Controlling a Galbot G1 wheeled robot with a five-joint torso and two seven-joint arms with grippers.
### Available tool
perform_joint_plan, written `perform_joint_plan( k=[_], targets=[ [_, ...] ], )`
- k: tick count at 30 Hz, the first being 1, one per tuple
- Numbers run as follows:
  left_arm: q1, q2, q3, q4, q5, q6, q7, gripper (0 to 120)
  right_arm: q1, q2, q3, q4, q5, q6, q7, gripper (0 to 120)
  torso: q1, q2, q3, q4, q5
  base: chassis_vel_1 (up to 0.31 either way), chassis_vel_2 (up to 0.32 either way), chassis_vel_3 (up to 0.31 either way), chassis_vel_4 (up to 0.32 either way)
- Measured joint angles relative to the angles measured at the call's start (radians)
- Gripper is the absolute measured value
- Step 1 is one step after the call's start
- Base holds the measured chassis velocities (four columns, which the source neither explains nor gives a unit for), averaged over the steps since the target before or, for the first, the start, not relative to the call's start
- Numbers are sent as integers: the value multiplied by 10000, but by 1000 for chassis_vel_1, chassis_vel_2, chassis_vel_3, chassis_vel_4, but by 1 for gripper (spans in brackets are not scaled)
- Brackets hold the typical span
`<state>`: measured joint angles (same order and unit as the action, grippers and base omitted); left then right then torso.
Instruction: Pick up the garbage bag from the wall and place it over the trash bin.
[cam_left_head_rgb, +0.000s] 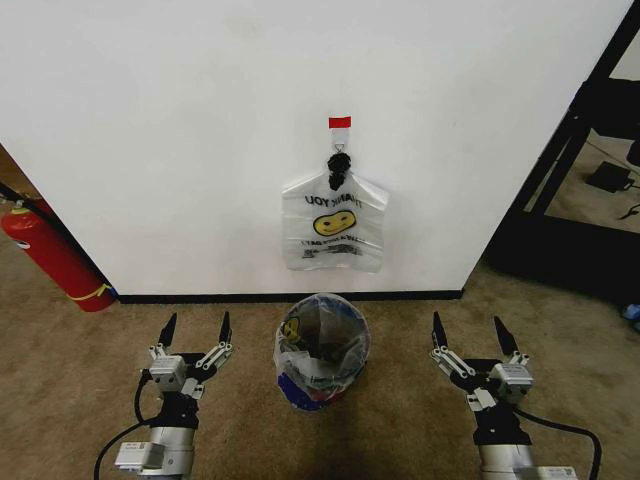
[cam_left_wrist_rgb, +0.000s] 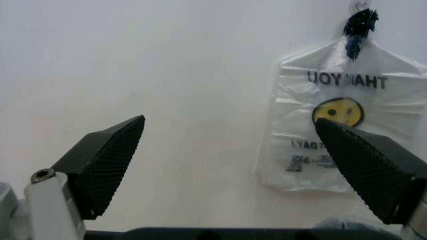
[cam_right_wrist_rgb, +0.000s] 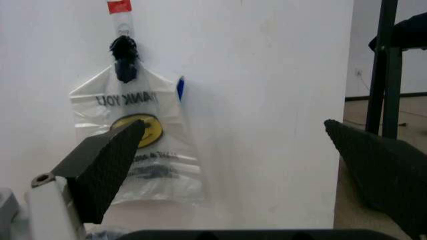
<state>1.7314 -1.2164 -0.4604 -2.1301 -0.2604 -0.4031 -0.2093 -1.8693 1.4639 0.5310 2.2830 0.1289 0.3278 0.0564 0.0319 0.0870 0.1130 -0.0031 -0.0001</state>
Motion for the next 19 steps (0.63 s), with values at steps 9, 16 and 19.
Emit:
perform_joint_plan(
  k=[9, 16, 19],
  targets=[
    [-2, 5, 7, 0, -7, 7, 0, 100, 5, -1, 0, -5, 8, -11, 6, 100, 0, 0, 0, 0, 0, 0, 0, 0, 0],
    [-2, 7, 11, 1, -10, 12, 0, 100, 7, -1, -1, -6, 13, -16, 11, 100, 0, 0, 0, 0, 0, 0, 0, 0, 0],
    [-2, 7, 12, 3, -11, 13, 0, 100, 8, -1, 0, -6, 16, -19, 14, 100, 0, 0, 0, 0, 0, 0, 0, 0, 0]
  ],
)
